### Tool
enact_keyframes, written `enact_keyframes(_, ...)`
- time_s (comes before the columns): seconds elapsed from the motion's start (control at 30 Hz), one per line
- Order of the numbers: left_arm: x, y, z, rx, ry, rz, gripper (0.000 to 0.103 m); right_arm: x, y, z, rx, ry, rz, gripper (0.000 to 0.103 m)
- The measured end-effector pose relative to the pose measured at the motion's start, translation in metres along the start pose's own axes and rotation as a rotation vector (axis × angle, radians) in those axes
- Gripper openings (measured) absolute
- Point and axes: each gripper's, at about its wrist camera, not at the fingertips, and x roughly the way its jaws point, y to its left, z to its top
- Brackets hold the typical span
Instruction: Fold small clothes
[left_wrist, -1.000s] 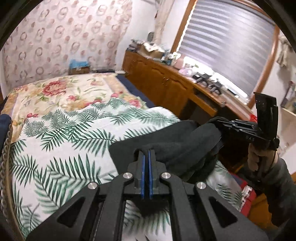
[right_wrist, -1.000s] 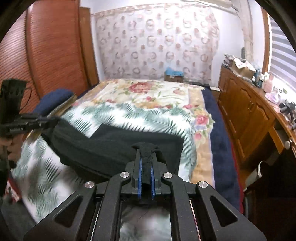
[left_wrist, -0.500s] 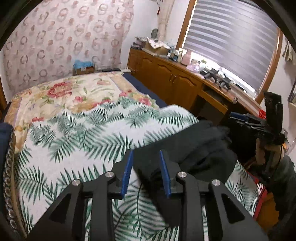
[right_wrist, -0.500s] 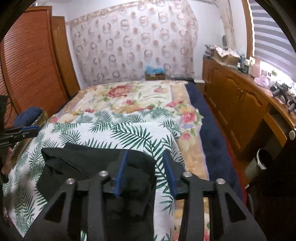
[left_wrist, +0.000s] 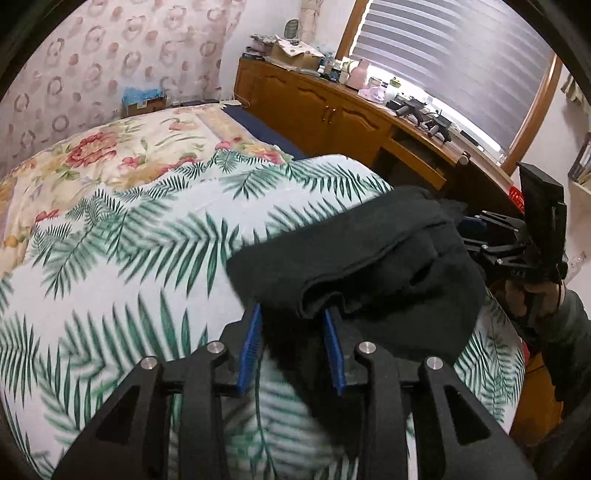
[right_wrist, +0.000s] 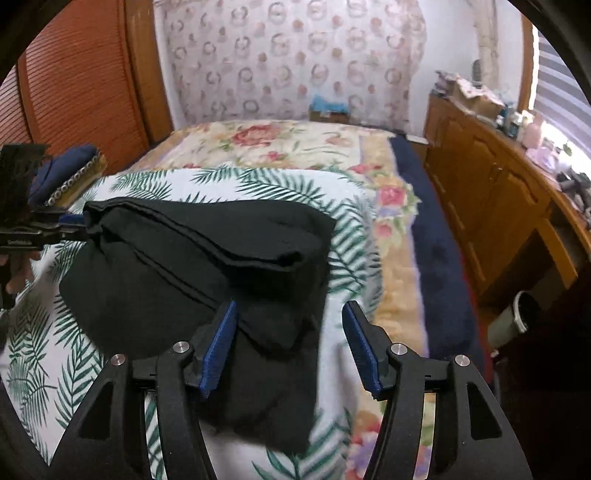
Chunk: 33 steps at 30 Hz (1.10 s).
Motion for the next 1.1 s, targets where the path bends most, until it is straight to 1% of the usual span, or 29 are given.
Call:
enact_keyframes(0.1,0.009,0.005,0.013,-0.009,-0.009,0.015,0.030,0.011,-0.001,0.010,-0.001,-0.007,0.008,0.060)
enact_keyframes(0.17,0.016,0.011,0.021,-0.023,-0.022,0.044,0.030,0.016,-0.008,0.022,0.014,-0.034,0.011,0.060)
enact_keyframes(0.23,0.021,0.022,0.029,-0.049,-0.036,0.088,0.030,0.017,-0.017,0.035,0.039,-0.066,0.002,0.060)
enact_keyframes(0.3,0.023,0.033,0.031,-0.065,-0.050,0.176,0.030,0.019,-0.026,0.044,0.072,-0.089,-0.014,0.060)
enact_keyframes(0.33,0.022,0.037,0.031,-0.078,-0.054,0.177,0.030,0.021,-0.032,0.050,0.091,-0.099,-0.032,0.060)
enact_keyframes(0.4,0.020,0.045,0.029,-0.104,-0.052,0.153,0.030,0.021,-0.041,0.057,0.112,-0.106,-0.095,0.060)
enact_keyframes(0.43,0.017,0.047,0.027,-0.105,-0.054,0.149,0.030,0.019,-0.045,0.060,0.120,-0.106,-0.099,0.060)
enact_keyframes(0.53,0.010,0.046,0.024,-0.089,-0.067,0.143,0.030,0.004,-0.048,0.060,0.124,-0.119,-0.083,0.060)
enact_keyframes(0.6,0.005,0.042,0.022,-0.082,-0.074,0.125,0.030,-0.008,-0.045,0.057,0.107,-0.121,-0.063,0.060)
enact_keyframes(0.7,0.002,0.035,0.021,-0.069,-0.079,0.099,0.030,-0.017,-0.030,0.047,0.075,-0.089,-0.013,0.060)
enact_keyframes(0.87,-0.002,0.019,0.023,-0.042,-0.077,0.071,0.030,-0.011,0.004,0.028,0.015,-0.008,0.068,0.060)
enact_keyframes(1.0,-0.002,0.011,0.021,-0.029,-0.071,0.058,0.030,0.004,0.017,0.019,-0.026,0.042,0.075,0.059)
enact_keyframes(1.03,-0.001,0.010,0.021,-0.027,-0.068,0.057,0.030,0.008,0.017,0.018,-0.028,0.050,0.076,0.053)
enact_keyframes(1.1,0.000,0.009,0.019,-0.027,-0.060,0.057,0.030,0.014,0.017,0.020,-0.043,0.057,0.080,0.009)
